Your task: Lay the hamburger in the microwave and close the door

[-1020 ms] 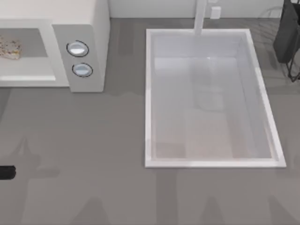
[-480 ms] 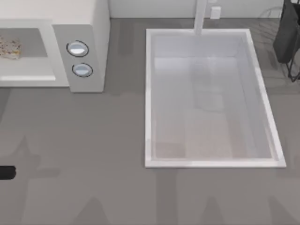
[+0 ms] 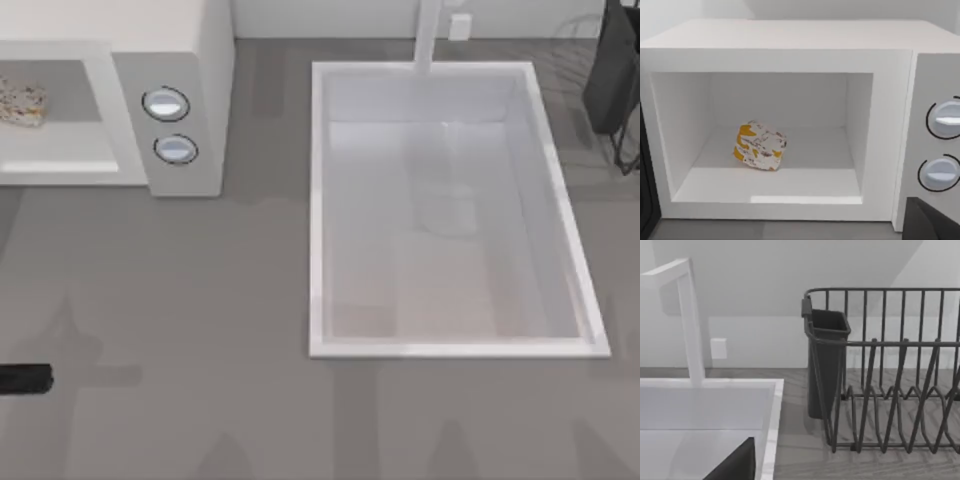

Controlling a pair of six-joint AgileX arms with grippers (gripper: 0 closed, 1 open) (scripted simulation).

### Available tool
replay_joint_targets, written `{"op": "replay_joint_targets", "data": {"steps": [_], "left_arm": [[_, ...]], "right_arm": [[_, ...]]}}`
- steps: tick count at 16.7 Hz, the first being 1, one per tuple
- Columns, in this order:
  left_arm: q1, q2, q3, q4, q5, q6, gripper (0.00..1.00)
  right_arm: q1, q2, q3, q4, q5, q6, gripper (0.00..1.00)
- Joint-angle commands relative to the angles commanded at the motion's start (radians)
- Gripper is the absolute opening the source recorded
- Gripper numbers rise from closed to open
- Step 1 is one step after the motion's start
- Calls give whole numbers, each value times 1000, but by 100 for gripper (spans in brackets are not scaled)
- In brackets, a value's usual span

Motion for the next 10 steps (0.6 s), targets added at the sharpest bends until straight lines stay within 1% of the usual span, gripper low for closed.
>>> {"op": "replay_joint_targets", "data": {"steps": [2,3,8,10], "left_arm": [[-37,-14,5,-20,-37,0,0],[-43,-16,5,-23,-43,0,0],[-39,-11,4,-21,-39,0,0],[-17,8,45,-21,-35,22,0]], "right_arm": [[0,0,0,0,0,0,100],[0,0,0,0,0,0,100],[0,0,0,0,0,0,100],[0,0,0,0,0,0,100]]}}
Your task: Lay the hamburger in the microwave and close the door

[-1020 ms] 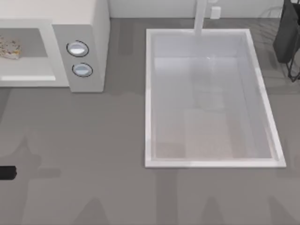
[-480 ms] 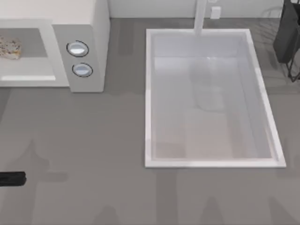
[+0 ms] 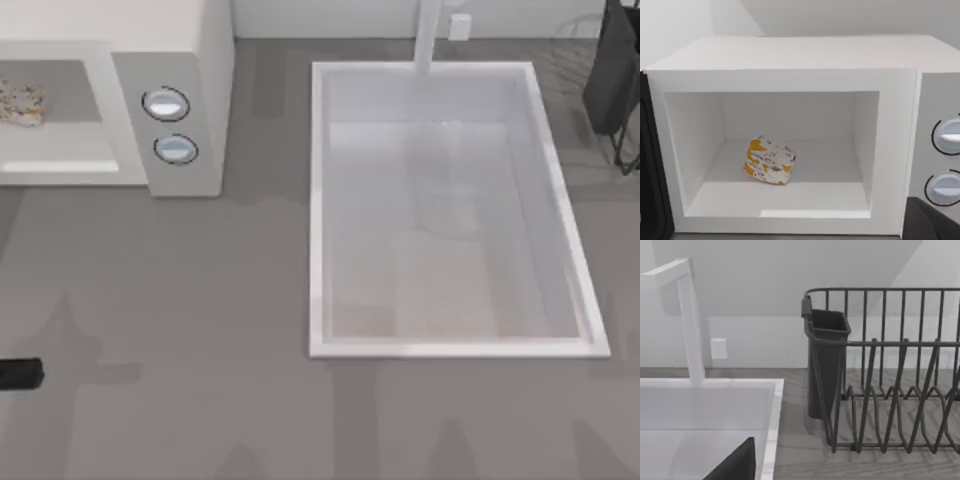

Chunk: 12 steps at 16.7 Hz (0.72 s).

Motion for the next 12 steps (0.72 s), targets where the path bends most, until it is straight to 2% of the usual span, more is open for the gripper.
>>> {"op": "replay_joint_targets", "data": {"steps": [3,6,12], "left_arm": [[76,63,140,0,13,75,0],[195,163,361,-1,34,193,0],[545,456,1006,-1,94,540,0]], "right_arm": [[0,0,0,0,0,0,100],[0,0,0,0,0,0,100],[0,0,0,0,0,0,100]]}}
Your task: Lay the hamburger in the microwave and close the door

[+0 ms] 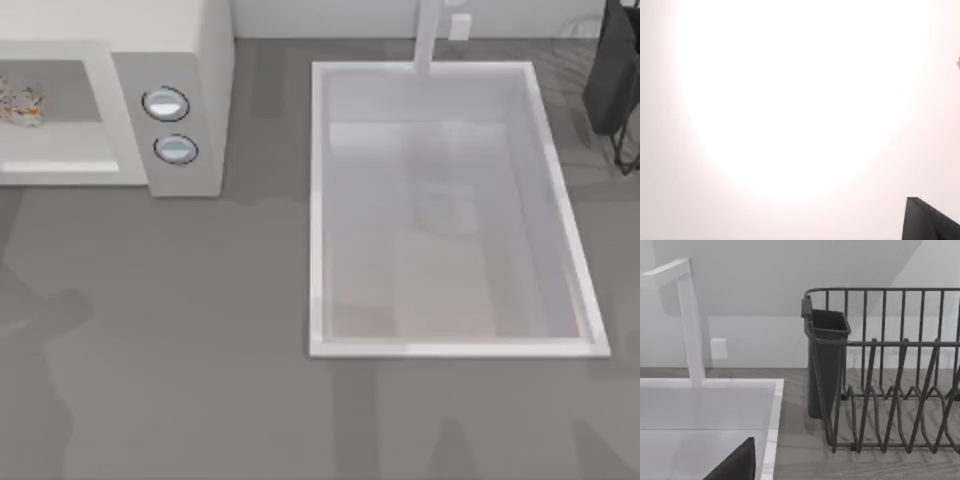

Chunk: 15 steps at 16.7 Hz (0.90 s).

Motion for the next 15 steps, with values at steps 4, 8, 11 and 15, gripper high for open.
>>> {"op": "replay_joint_targets", "data": {"steps": [4,8,11,15], "left_arm": [[295,247,542,0,51,292,0],[623,522,1140,0,107,616,0],[882,739,1611,1,151,871,0],[1231,1032,2246,1,211,1216,0]], "right_arm": [[0,0,0,0,0,0,100],[0,0,0,0,0,0,100],[0,0,0,0,0,0,100],[0,0,0,0,0,0,100]]}}
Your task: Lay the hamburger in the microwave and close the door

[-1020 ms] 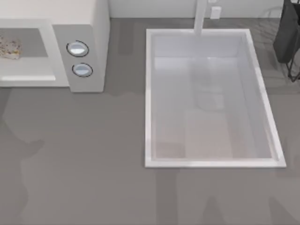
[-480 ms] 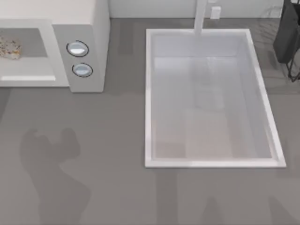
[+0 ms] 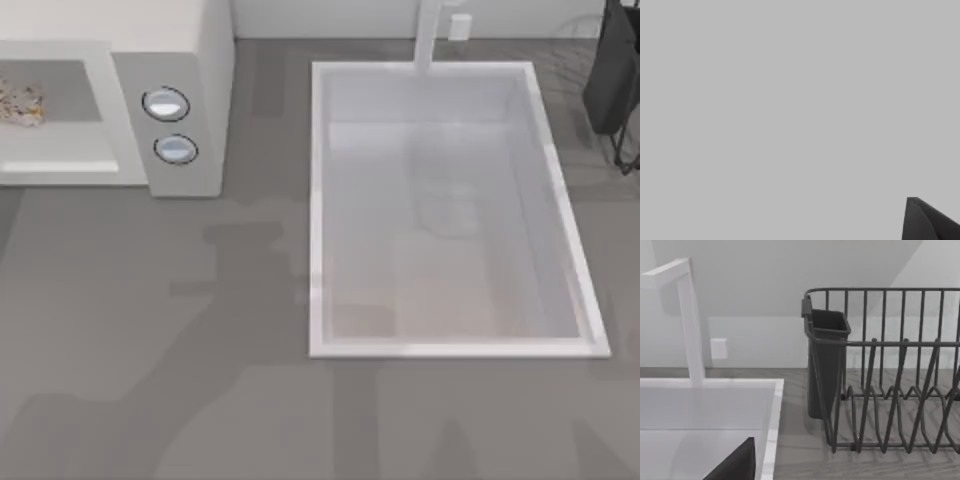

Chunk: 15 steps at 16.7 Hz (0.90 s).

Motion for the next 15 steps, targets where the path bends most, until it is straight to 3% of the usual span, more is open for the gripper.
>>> {"op": "replay_joint_targets", "data": {"steps": [9,15], "left_arm": [[728,610,1331,0,124,720,0],[1100,922,2016,0,188,1089,0]], "right_arm": [[0,0,0,0,0,0,100],[0,0,0,0,0,0,100]]}}
